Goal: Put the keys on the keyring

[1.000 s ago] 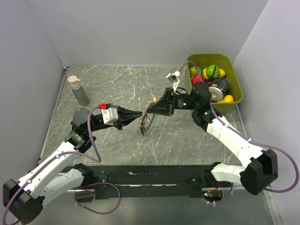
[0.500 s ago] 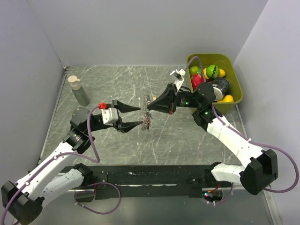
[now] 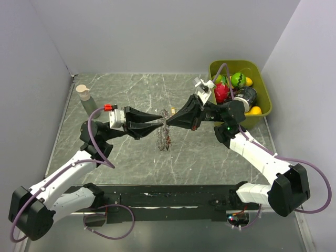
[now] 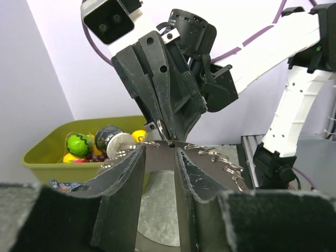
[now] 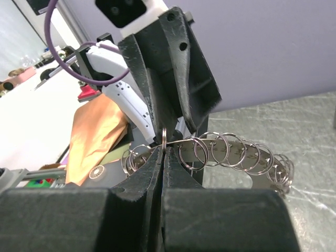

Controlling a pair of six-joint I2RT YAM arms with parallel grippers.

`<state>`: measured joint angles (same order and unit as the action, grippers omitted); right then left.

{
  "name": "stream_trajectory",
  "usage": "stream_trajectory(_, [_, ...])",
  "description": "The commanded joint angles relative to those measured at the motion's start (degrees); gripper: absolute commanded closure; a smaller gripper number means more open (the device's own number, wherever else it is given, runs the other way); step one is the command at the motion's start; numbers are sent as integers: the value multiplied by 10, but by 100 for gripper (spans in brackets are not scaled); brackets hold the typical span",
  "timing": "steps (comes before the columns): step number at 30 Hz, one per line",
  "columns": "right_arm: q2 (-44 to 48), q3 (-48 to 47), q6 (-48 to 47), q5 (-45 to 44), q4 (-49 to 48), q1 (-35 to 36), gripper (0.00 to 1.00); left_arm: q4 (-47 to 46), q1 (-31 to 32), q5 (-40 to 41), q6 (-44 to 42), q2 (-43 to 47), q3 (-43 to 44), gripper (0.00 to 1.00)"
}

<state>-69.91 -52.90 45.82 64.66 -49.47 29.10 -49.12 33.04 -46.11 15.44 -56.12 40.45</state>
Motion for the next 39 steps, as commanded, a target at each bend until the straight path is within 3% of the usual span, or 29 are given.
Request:
stream_trajectory(1, [11,-4,4,2,-56,-2,100,-69,-2,-21,35,-4,10,66])
stream_trajectory(16, [17,-6,-28,-6,-10,0,100,-78,-2,-28,51,-34,24,65])
stream_trajectory(24, [14,-11,-54,-13,26,5,100,-73,3,-40,50,-52,39,79])
stream_trajectory(32, [15,-12,-80,-20,60,6,100,-65,4,-44,47,-57,42,79])
stream_trajectory(34, [16,-12,-83,-22,63,7,100,-57,6,-50,41,-59,46,85])
stream_trajectory(35, [17,-12,-82,-22,62,7,100,-52,7,-54,37,-60,47,95])
stream_trajectory(36, [17,-11,-84,-23,63,7,100,-46,7,-59,33,-61,52,99])
stream_trajectory(39, [19,-12,-83,-23,64,8,100,-28,9,-58,21,-59,53,99])
